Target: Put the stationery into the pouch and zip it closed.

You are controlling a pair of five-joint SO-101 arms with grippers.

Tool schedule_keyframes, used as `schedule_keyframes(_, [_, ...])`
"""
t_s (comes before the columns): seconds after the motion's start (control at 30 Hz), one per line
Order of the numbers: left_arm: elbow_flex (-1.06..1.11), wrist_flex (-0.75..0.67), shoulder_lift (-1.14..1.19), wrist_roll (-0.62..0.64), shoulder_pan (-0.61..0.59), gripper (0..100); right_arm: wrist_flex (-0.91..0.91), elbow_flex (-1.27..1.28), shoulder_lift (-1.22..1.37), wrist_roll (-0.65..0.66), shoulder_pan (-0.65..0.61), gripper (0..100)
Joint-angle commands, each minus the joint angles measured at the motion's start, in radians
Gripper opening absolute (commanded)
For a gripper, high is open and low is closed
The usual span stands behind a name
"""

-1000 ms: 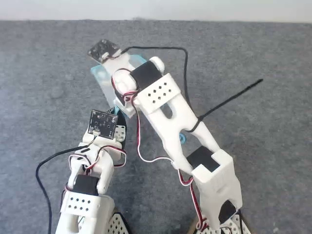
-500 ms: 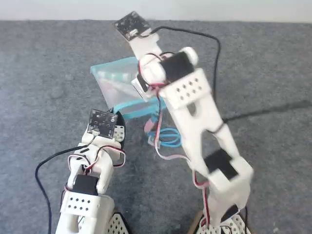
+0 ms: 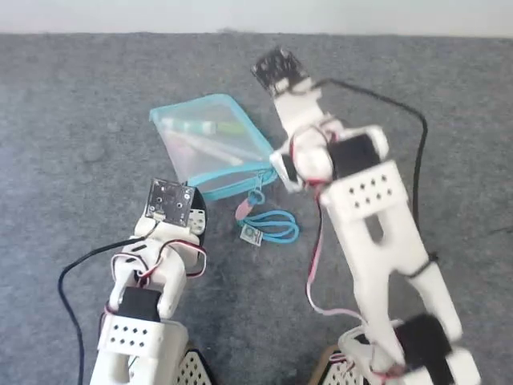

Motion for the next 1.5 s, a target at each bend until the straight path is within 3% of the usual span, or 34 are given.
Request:
schedule_keyframes(0.0, [-0.18,0.196,-0.021,-0.003,0.002,1,-0.271,0.327,-0.194,0.089,0.007,23.1])
schedule_keyframes(0.17, [-0.209,0.229,-0.021,-0.003,0.003,1,-0.568,0.68,-0.36,0.238,0.002,24.1])
schedule_keyframes(0.4, [-0.213,0.227,-0.021,-0.003,0.008,1,-0.624,0.927,-0.605,0.397,-0.096,24.1])
schedule_keyframes(0.57, [-0.211,0.227,-0.021,-0.003,0.008,1,-0.636,0.931,-0.659,0.393,-0.122,24.1])
schedule_keyframes(0.87, [-0.209,0.227,-0.021,-0.006,0.005,1,-0.811,0.927,-0.498,0.428,-0.148,23.8])
schedule_keyframes(1.1, [-0.208,0.227,-0.021,-0.006,0.008,1,-0.828,0.921,-0.427,0.568,-0.104,23.8])
schedule_keyframes(1.47, [-0.208,0.226,-0.021,-0.005,0.009,1,-0.826,0.773,-0.274,0.577,-0.119,23.8])
